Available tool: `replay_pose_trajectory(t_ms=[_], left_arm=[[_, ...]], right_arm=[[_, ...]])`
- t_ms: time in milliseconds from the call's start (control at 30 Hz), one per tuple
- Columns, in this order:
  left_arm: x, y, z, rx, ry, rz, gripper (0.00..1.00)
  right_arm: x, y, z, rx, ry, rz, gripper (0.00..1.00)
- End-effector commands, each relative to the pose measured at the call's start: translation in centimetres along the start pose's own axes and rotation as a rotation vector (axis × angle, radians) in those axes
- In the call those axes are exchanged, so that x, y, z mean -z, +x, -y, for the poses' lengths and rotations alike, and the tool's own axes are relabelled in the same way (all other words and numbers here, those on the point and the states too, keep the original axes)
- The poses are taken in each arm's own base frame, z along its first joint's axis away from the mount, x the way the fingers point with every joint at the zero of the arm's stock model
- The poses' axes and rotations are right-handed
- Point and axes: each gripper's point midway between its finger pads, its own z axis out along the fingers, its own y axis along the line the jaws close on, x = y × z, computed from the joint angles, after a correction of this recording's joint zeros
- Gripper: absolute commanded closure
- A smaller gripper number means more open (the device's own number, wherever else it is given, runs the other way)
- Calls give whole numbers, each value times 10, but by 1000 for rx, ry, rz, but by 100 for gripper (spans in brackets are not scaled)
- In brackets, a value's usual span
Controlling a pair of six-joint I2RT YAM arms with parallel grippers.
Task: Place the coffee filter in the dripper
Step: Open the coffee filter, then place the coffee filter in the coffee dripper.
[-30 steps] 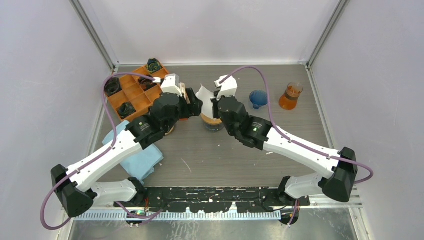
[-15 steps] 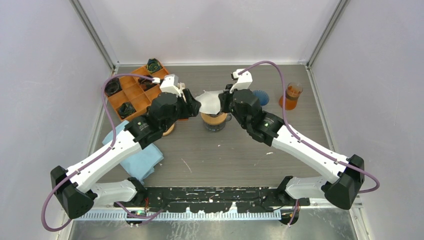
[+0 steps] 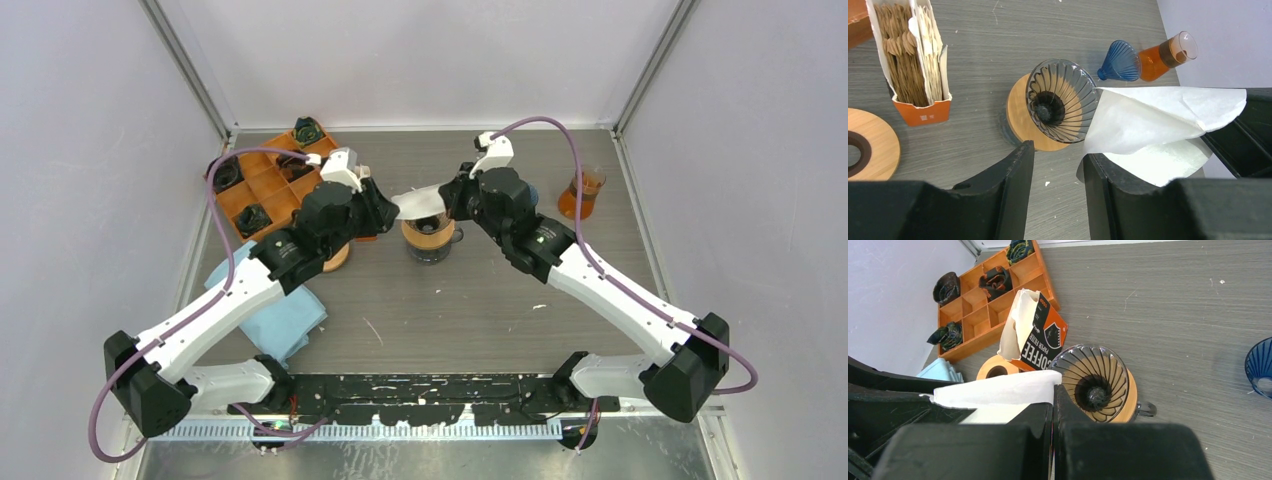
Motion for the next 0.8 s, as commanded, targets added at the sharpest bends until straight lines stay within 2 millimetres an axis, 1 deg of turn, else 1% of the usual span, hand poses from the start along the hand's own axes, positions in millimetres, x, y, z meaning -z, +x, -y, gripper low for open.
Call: replay_pose_trajectory(t_ms=[0, 67, 100, 400, 433, 467, 500, 633, 767], left_arm=[[-3, -21, 10, 21, 29, 48, 61], [-6, -21, 11, 17, 30, 44, 64], [-7, -21, 11, 15, 31, 40, 65], [-25, -15, 10, -1, 14, -9, 68], [-25, -16, 10, -2, 17, -8, 68], [-34, -9, 7, -8, 3, -31, 68], [-38, -7, 6, -9, -3, -41, 68], [-48, -1, 5, -14, -6, -77, 69], [-56, 7, 3, -16, -11, -112, 70]], right_arm=[[0, -18, -2, -45, -25, 22, 100], [-4, -18, 3, -46, -7, 12, 99], [-4, -16, 0, -47, -30, -5, 99], [-22, -4, 10, -58, -21, -83, 99], [-24, -2, 12, -59, -18, -89, 99], [-26, -1, 13, -61, -16, -95, 99], [-28, 1, 15, -62, -13, -103, 99], [-39, 10, 24, -63, 4, -138, 99], [-48, 24, 31, -64, 16, -184, 99]])
